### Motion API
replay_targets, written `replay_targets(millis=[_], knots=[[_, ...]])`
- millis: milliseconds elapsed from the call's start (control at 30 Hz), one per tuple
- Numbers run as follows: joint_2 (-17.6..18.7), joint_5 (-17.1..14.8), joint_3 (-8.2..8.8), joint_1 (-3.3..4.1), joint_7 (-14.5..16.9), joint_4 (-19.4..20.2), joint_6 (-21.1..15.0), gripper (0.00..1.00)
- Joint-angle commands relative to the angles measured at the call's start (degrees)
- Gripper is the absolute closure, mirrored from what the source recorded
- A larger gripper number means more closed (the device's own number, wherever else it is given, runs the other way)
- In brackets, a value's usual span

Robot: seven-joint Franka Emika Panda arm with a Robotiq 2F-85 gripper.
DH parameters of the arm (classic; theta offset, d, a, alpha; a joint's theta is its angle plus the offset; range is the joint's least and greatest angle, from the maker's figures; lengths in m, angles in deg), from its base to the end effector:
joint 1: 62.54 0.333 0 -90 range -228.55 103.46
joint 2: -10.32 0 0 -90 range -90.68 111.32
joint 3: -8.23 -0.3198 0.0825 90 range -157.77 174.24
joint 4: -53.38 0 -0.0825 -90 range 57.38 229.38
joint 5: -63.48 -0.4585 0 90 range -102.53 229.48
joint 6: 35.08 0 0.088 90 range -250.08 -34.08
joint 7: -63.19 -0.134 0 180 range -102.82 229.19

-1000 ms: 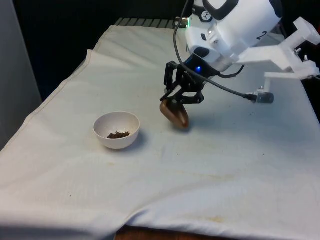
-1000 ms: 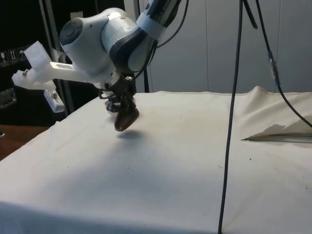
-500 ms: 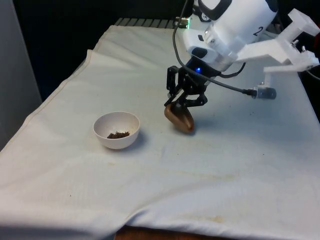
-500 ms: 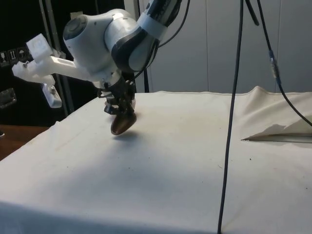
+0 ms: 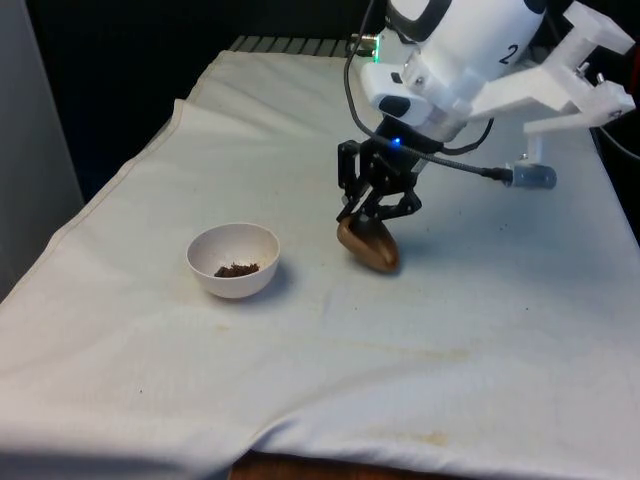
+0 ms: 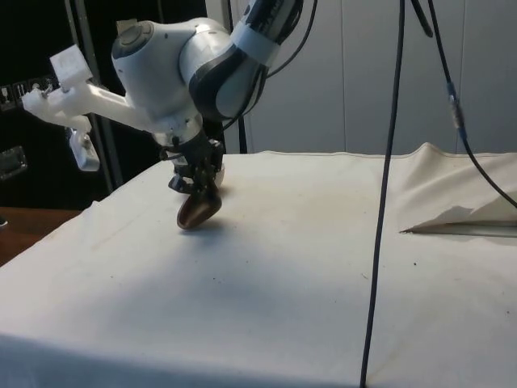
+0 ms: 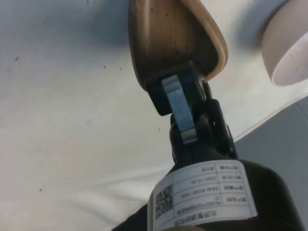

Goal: Pour the coffee beans from the cup into the bowl.

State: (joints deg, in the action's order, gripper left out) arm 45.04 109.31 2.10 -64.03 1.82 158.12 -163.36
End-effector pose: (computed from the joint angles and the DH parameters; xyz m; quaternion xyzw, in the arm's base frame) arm 0.6834 0.0192 0.1155 0.9412 -0.2090 0.0681 0.2566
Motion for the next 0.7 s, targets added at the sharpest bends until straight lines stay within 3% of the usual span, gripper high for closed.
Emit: replay_targets(millis=[0,67,100,133,333,367,400,667], knots=[[-0.52,-0.57,-0.29,-0.52,-0.06,0.86,-1.78,1.0],[-0.57,-1.03,-0.11,-0.52,-0.06,1.15,-2.58,1.0],[-0.17,-0.69,0.17,0.0,0.0,0.52,-1.26,1.0],[-0.63,-1.2,-0.06,-0.57,0.0,1.26,-2.98,1.0],[-0.74,-2.64,0.46,-0.63,0.17,2.01,-5.84,1.0],[-0.23,-2.18,0.92,0.0,0.0,1.26,-4.64,1.0],[-0.74,-2.81,0.52,-0.63,0.17,2.06,-6.25,1.0],[-1.15,-4.7,1.26,-0.8,0.52,3.32,-9.97,1.0]])
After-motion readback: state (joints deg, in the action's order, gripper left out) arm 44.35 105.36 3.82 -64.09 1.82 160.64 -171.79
